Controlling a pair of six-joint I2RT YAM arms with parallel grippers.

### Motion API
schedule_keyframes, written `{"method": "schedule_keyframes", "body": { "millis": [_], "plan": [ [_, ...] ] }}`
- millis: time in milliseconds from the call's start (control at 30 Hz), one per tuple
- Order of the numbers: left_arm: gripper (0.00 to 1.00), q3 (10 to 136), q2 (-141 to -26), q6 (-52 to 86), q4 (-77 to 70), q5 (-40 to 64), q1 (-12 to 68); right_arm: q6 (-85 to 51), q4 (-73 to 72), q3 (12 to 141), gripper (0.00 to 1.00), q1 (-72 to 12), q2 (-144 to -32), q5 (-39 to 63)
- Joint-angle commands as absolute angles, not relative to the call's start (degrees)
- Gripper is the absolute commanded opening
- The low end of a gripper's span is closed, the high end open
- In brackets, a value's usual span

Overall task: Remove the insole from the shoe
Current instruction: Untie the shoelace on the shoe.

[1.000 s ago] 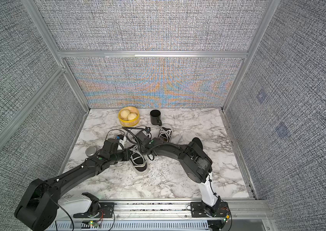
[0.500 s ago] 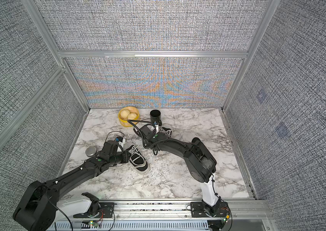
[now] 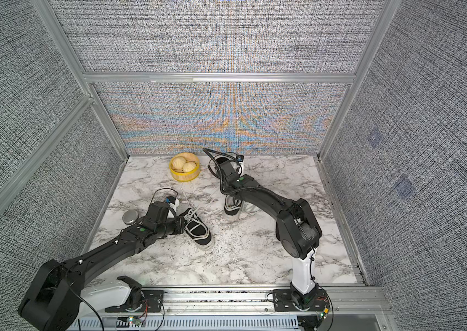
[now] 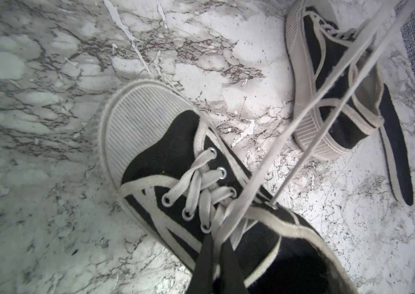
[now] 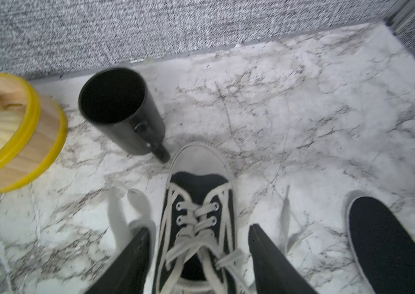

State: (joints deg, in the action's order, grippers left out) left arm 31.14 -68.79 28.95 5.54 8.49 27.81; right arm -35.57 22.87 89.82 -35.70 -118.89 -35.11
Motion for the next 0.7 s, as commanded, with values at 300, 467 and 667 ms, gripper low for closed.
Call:
{"method": "schedule_keyframes", "body": {
  "millis": [300,467,667],
  "plan": [
    [0.00,31.6,-70.0,28.8,8.1,7.2,27.7,-22.2,20.7,98.3,0.67,-31.7,-118.3,-31.7],
    [0.00,33.0,-70.4,28.9,6.5,8.4,27.8,-13.6,15.0,87.3,0.60,-36.6,-110.2,-11.0],
    [0.00,33.5,-70.6,31.1,2.3,9.8,27.7,-9.0,10.8,68.6,0.58,-44.6,-99.6,3.8]
  ]
}}
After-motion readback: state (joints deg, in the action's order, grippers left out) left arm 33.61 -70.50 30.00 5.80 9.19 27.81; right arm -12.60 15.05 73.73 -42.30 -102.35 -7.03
